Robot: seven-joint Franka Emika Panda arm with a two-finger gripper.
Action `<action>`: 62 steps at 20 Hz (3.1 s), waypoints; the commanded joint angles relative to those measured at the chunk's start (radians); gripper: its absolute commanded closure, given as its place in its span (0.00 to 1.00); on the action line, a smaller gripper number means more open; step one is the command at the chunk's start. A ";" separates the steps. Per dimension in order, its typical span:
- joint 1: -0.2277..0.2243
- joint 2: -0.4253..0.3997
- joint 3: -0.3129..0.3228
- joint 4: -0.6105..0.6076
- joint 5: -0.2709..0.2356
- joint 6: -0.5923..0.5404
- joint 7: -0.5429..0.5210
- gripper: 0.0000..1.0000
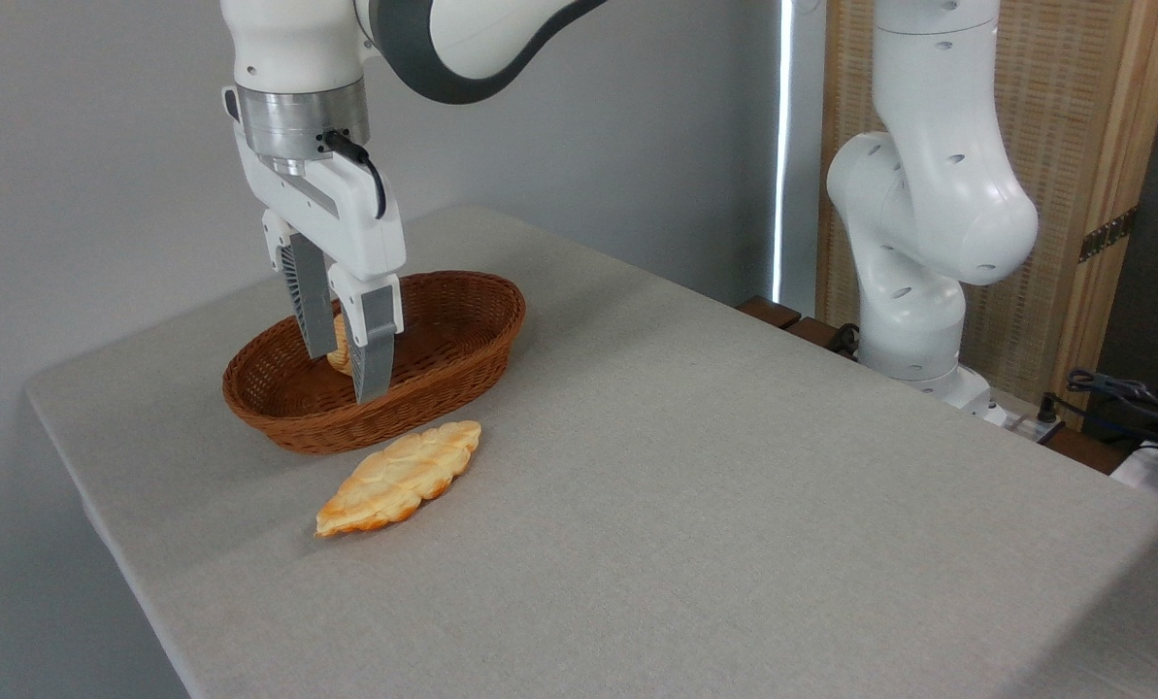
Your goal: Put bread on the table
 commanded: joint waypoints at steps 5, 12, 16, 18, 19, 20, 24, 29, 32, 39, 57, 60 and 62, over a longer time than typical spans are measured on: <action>-0.002 -0.004 0.007 0.003 0.011 -0.017 0.018 0.00; -0.002 -0.004 0.011 0.003 0.011 -0.015 0.020 0.00; 0.002 -0.004 0.014 0.003 0.002 -0.017 0.020 0.00; 0.002 -0.004 0.013 0.003 0.001 -0.015 0.018 0.00; 0.002 -0.004 0.014 0.003 -0.002 -0.015 0.018 0.00; 0.005 -0.004 0.015 0.003 -0.009 -0.015 0.017 0.00; 0.005 -0.004 0.015 0.001 -0.021 -0.015 0.018 0.00; 0.005 -0.006 0.011 0.001 -0.013 -0.017 0.016 0.00; 0.005 -0.006 0.011 -0.001 -0.013 -0.015 0.017 0.00; 0.005 -0.004 0.010 0.001 -0.022 -0.003 0.017 0.00; -0.003 0.023 -0.027 -0.005 -0.120 0.026 0.009 0.00; -0.003 0.042 -0.056 -0.007 -0.192 0.038 -0.017 0.00; -0.005 0.045 -0.087 -0.007 -0.210 0.038 -0.118 0.00</action>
